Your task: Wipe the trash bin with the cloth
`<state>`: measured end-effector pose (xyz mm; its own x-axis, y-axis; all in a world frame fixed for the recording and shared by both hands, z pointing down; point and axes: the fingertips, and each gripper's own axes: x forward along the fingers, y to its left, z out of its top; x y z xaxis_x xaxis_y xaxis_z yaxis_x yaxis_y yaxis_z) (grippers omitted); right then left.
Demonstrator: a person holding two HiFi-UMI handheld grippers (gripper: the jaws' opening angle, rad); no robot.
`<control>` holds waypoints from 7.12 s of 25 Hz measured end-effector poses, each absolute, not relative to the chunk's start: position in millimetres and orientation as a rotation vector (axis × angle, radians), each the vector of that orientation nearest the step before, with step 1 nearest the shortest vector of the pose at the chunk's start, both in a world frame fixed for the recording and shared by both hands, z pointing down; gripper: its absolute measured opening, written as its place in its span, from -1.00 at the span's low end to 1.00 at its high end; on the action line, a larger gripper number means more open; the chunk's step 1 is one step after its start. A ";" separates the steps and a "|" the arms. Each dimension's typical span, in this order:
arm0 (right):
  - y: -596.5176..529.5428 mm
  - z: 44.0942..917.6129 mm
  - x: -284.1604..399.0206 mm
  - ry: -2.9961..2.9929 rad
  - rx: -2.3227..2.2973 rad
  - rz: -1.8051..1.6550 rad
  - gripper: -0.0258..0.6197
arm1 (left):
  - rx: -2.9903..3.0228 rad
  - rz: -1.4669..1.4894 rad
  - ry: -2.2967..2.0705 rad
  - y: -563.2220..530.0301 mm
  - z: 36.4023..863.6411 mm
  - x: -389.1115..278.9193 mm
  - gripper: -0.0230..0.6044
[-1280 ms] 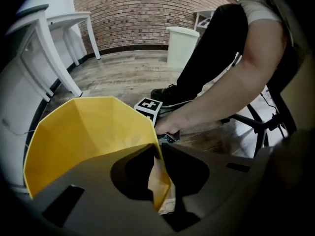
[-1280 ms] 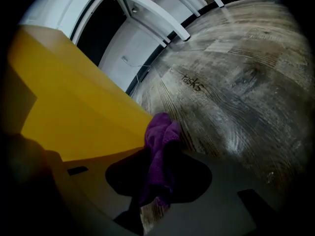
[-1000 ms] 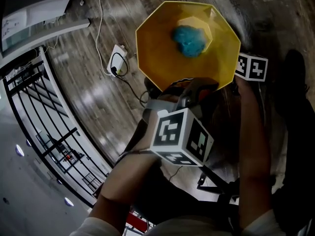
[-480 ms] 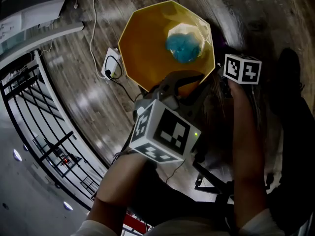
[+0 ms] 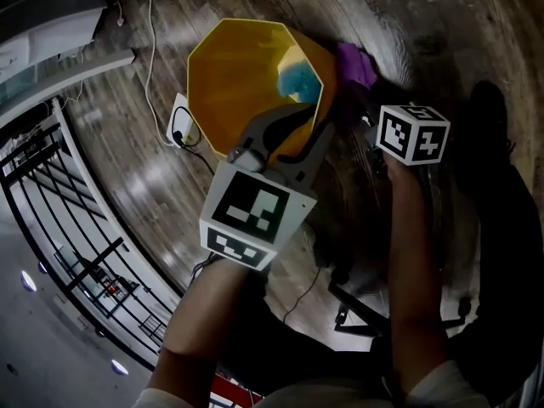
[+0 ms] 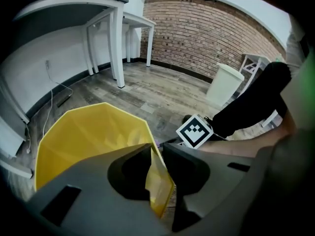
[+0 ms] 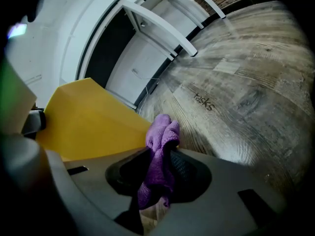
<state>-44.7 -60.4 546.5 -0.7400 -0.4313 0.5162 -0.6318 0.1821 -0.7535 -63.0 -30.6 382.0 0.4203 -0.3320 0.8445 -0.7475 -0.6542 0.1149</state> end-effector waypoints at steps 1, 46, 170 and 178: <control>-59.6 541.7 -44.1 -2.279 1.029 1.590 -0.57 | 2.206 1.155 -0.898 -28.9 381.7 -62.4 -0.73; -63.8 431.7 -39.5 -2.829 0.560 1.872 -0.57 | 2.259 1.502 -0.608 11.5 412.7 -78.7 -0.87; -13.7 543.8 -49.6 -2.076 0.948 1.405 -0.57 | 2.364 1.627 -0.259 62.6 413.8 -83.4 -0.84; -12.4 605.5 -55.4 -1.941 0.873 1.330 -0.57 | 2.366 1.617 -0.255 63.0 410.2 -82.0 -0.84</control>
<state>-55.4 -12.4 605.5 -0.5883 -0.1732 0.7899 -0.7991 0.2737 -0.5352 -82.0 63.0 410.2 0.3638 0.0040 0.9315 -0.2903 -0.9497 0.1175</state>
